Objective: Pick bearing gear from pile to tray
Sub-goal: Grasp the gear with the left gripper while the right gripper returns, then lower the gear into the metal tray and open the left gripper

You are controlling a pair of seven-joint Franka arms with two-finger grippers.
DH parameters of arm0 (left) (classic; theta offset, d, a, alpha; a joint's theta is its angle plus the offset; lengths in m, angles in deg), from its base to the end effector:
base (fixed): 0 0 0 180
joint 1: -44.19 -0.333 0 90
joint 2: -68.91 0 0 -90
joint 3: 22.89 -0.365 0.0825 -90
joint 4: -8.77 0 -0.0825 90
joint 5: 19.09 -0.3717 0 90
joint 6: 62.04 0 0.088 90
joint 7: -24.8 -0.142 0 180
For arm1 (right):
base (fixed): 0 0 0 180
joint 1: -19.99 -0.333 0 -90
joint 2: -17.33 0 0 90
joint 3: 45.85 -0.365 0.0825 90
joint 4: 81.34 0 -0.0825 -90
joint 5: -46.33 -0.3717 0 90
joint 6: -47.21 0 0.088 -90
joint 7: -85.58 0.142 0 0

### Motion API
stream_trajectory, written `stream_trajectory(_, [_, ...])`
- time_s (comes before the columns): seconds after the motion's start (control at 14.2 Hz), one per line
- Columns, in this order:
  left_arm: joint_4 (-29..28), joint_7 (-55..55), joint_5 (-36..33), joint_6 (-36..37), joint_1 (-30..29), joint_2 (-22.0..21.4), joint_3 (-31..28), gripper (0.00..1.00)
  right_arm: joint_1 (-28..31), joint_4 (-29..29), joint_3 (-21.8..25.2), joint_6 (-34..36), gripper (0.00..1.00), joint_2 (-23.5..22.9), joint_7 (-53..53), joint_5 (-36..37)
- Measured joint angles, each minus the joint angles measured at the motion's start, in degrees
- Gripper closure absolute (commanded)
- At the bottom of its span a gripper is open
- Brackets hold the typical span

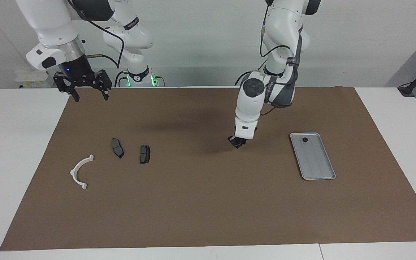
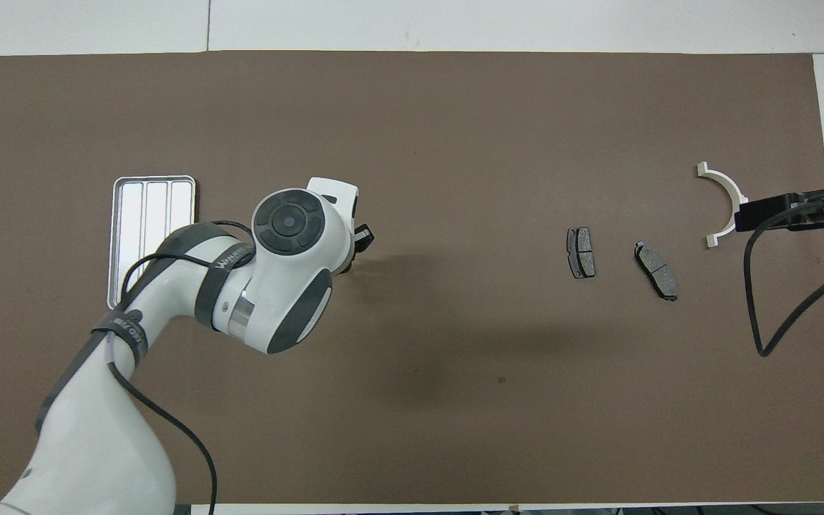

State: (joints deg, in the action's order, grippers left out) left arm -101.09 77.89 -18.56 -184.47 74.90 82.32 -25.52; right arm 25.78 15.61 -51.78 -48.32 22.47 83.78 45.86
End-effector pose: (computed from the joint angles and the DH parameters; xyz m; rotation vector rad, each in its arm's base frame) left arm 0.5344 -0.2874 0.3908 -3.0544 -0.6836 0.0142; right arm 0.5208 0.0050 0.6384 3.1375 0.0521 0.1011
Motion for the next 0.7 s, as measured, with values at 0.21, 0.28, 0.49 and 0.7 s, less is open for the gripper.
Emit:
stream_trajectory(0.21, [-0.60, -16.98, -0.08, 4.49, -10.50, -4.79, -0.40, 0.94, -0.20, -0.01, 0.00, 0.00, 0.00, 0.00, 0.00, 0.00])
stream_trajectory(0.28, [-0.95, -22.85, -0.08, 3.81, -14.09, -4.80, -0.43, 0.94, -0.20, -0.02, 0.00, 0.00, 0.00, 0.00, 0.00, 0.00])
stream_trajectory(0.49, [-1.99, -36.95, 0.02, 0.29, -23.02, -4.10, -0.44, 0.94, -0.20, -0.02, 0.00, 0.00, 0.00, 0.00, 0.00, 0.00])
stream_trajectory(0.7, [-2.98, -41.28, 0.02, -4.97, -26.85, -1.34, -0.37, 0.94, -0.20, -0.02, 0.00, 0.00, 0.00, 0.00, 0.00, 0.00])
